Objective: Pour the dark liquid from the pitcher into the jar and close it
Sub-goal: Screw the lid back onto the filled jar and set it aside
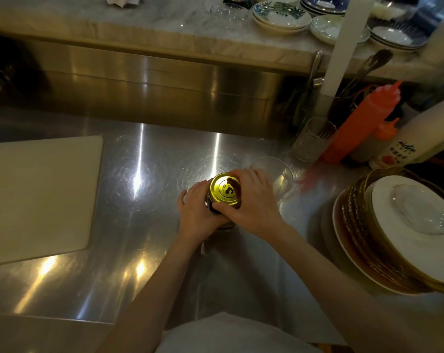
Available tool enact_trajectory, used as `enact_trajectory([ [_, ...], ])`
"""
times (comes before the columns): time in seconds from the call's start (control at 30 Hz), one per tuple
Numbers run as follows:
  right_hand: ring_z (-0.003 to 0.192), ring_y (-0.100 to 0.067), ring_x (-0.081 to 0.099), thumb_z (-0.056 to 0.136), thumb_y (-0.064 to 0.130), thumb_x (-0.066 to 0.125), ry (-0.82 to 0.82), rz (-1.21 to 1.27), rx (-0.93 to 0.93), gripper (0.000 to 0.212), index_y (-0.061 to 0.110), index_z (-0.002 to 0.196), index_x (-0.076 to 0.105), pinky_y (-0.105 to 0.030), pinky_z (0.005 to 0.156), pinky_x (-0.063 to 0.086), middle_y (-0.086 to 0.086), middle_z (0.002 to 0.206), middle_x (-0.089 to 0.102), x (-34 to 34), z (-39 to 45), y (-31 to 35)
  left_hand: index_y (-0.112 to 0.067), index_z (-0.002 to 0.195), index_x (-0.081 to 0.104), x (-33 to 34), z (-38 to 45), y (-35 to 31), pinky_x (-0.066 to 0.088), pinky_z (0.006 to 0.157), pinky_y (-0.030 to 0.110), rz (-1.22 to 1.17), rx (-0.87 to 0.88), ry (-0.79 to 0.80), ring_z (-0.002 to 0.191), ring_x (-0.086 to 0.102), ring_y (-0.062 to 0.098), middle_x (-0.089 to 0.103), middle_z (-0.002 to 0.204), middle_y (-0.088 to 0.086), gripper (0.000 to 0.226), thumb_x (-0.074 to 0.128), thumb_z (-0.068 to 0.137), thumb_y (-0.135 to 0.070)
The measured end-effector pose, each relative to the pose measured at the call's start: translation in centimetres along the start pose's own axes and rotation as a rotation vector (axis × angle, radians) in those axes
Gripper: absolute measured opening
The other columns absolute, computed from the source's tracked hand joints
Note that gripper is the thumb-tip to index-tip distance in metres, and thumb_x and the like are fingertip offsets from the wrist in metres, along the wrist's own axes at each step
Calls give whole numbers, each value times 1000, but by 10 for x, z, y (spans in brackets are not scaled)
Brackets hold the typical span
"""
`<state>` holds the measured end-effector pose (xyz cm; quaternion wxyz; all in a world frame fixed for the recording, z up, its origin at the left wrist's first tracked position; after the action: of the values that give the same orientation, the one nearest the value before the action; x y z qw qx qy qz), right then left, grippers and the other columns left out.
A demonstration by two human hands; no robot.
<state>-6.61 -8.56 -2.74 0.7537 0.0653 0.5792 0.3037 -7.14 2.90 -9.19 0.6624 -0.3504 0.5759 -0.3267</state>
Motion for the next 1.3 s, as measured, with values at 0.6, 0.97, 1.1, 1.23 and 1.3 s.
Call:
enact_trajectory([
  [0.6, 122, -10, 43, 91, -6, 44, 169, 840, 607, 50, 10, 138, 37, -9, 95, 37, 3, 132, 48, 54, -74, -45, -17, 113, 59, -6, -15, 44, 50, 81, 14, -528, -305, 157, 103, 60, 16, 65, 114, 10, 55, 77, 63, -1],
  [0.97, 121, -16, 48, 75, 1, 52, 312, 970, 524, 54, 29, 120, 49, -37, 100, 42, -4, 127, 56, 51, -36, -15, -27, 99, 63, -41, 9, 38, 46, 87, 25, -536, -262, 81, 98, 60, 10, 66, 101, -3, 36, 74, 71, -8],
  [1.1, 116, -13, 50, 81, -19, 44, 318, 1031, 500, 58, 26, 115, 48, -18, 89, 44, 4, 116, 56, 41, 4, -1, -27, 114, 57, -64, 38, 25, 44, 81, 9, -556, -193, 31, 101, 56, -1, 62, 109, -12, 43, 67, 76, -9],
  [1.23, 111, -16, 52, 80, -13, 49, 319, 922, 438, 55, 37, 104, 54, -34, 99, 38, 4, 110, 59, 30, 59, 2, -26, 127, 48, -79, 78, 12, 44, 75, 0, -610, -152, -43, 106, 52, -4, 59, 113, -15, 51, 63, 80, -10],
  [1.3, 106, -15, 54, 81, -10, 50, 352, 888, 422, 48, 26, 113, 54, -28, 93, 42, 0, 109, 60, 27, 83, 1, -21, 133, 43, -81, 100, 9, 44, 76, 1, -613, -143, -31, 113, 49, 2, 55, 122, -8, 56, 62, 82, -12],
])
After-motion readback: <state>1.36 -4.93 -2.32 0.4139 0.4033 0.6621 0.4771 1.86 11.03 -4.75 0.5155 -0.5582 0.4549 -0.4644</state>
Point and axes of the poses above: each hand's wrist, its own z-axis towards the middle knuckle, its own x-axis out of the palm, y = z × x, the point moved 8 cm from there along z, towards the middle knuckle
